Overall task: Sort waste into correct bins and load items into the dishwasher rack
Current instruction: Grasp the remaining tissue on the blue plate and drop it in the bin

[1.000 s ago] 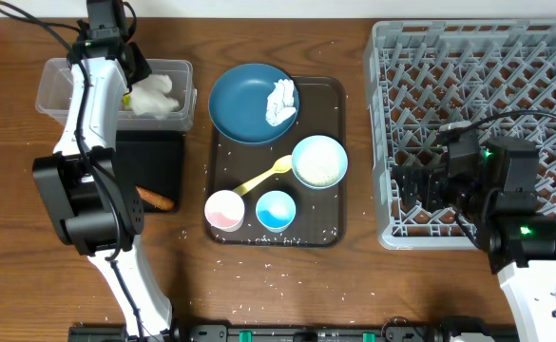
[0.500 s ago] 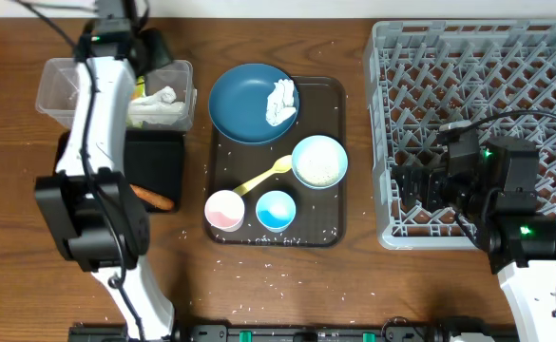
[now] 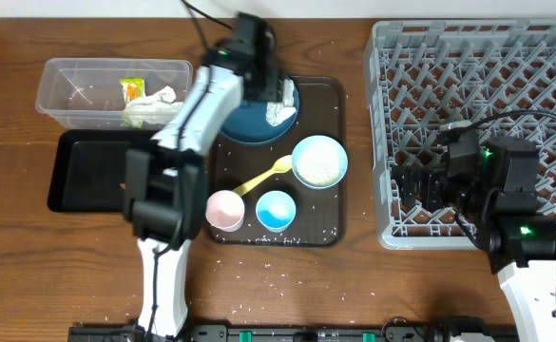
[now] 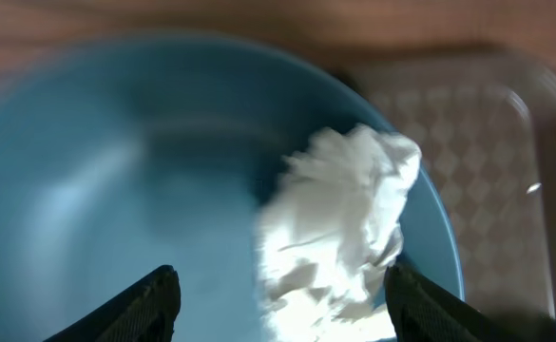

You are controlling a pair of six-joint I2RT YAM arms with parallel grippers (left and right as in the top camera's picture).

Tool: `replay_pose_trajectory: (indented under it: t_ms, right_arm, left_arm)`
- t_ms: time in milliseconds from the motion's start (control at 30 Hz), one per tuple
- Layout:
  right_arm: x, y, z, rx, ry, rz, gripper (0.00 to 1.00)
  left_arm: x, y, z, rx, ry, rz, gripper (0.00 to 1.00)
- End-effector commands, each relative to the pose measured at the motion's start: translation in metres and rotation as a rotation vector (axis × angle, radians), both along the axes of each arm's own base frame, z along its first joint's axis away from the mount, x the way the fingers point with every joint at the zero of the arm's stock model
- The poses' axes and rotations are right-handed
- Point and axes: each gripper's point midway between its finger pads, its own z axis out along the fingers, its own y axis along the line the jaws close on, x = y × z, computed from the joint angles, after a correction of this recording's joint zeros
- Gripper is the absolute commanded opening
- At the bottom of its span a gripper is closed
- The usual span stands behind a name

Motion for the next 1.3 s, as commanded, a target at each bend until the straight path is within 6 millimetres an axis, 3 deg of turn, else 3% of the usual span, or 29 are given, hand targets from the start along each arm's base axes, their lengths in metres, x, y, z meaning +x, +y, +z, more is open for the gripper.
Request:
replay_pose_trajectory:
  t_ms: [0,200,233,367,533,667,733,867,1067,1133,1267]
  right_arm:
    - [0.002,0.0,0.005,0.007,-0.007,-0.007,0.99]
    - [0.001,0.0,0.004,0.007,-0.002,-0.007,0.99]
    - [0.001,0.0,0.004,0.007,-0.002,-0.007,0.99]
    - [0.001,0.0,0.004,0.007,-0.001,-0.007,0.99]
    - [0.001,0.0,0.004,0.007,-0.002,-0.007,0.99]
    - [0.001,0.0,0.004,0.007,-0.001,-0.007,0.99]
    - [0.0,0.0,0.003,0.007,0.004,-0.007,0.99]
    - [-0.001,0.0,0.002,0.007,0.01,-0.007,0.99]
    - [-0.001,0.0,0.003,0.007,0.008,-0.007,0.99]
    - [-0.001,0.0,0.003,0.007,0.007,-0.007,0.99]
    - [0.0,0.0,0.002,0.007,0.009,-0.007,0.99]
  left_arm:
    - [-0.003,-0.012,-0.014,0.001,0.015,-0.019,0.71]
    - [-0.001,-0.011,-0.036,-0.008,0.048,0.02,0.71]
    - [-0.002,-0.011,-0.04,-0.005,0.055,0.019,0.65]
    - [-0.003,-0.013,-0.043,-0.005,0.061,0.022,0.26]
    - [-0.004,-0.012,-0.043,-0.004,0.066,0.024,0.06]
    - [-0.004,-0.012,-0.042,-0.01,0.069,0.039,0.06]
    - [-0.001,-0.01,-0.032,-0.017,0.055,0.047,0.06]
    - [0.004,0.005,0.01,-0.049,0.007,0.11,0.06]
    - [0.002,0.05,0.083,-0.08,-0.072,0.261,0.06]
    - [0.001,0.066,0.101,-0.082,-0.095,0.29,0.06]
    - [-0.002,0.104,0.119,-0.048,-0.121,0.368,0.06]
